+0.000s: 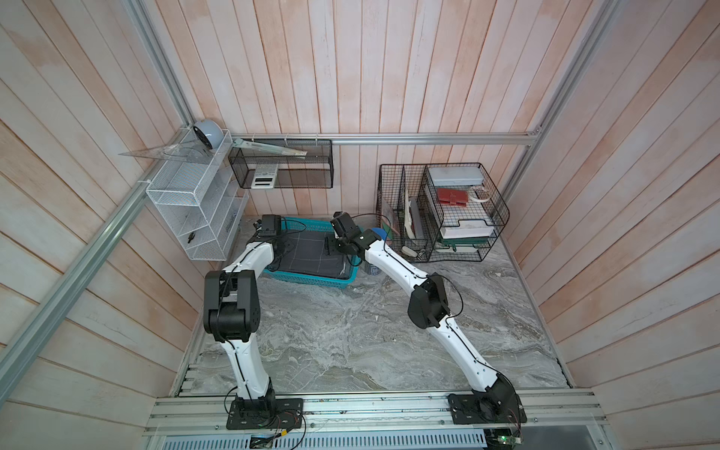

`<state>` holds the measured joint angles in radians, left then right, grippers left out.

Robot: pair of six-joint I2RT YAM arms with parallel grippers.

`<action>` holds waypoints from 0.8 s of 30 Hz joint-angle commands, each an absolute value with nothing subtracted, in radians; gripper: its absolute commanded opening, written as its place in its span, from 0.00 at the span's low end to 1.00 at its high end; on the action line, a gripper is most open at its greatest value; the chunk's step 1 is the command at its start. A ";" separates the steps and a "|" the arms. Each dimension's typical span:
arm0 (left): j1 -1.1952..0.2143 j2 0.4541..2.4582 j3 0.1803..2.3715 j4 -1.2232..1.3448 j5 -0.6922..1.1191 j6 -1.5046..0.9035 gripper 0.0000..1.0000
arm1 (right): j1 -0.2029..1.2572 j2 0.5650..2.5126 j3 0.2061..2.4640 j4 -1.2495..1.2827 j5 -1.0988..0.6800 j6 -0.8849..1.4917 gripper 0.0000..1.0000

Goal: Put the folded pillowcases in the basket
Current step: Adjust the pillowcase in the basket, then reset both arms

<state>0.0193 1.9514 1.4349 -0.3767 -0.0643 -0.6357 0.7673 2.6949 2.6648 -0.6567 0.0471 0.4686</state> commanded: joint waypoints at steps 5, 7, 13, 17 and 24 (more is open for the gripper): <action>0.026 1.864 1.399 -0.378 -0.071 -0.645 0.58 | 0.801 2.509 2.646 -0.685 0.063 0.414 0.66; 0.026 1.803 1.375 -0.375 -0.076 -0.641 0.61 | 0.817 2.452 2.629 -0.700 0.074 0.392 0.67; 0.026 1.509 1.178 -0.277 -0.115 -0.641 0.73 | 0.851 2.118 2.267 -0.619 0.157 0.346 0.70; 0.025 1.273 0.949 -0.128 -0.176 -0.668 0.85 | 0.851 1.759 1.732 -0.306 0.248 0.334 0.73; 0.016 0.951 0.615 -0.009 -0.389 -0.687 1.00 | 0.812 1.251 1.050 0.015 0.567 0.253 0.98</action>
<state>0.0200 1.0176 0.7113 -0.0841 -0.2684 -0.6823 0.8375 1.3457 1.2026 -0.1558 0.3805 0.3073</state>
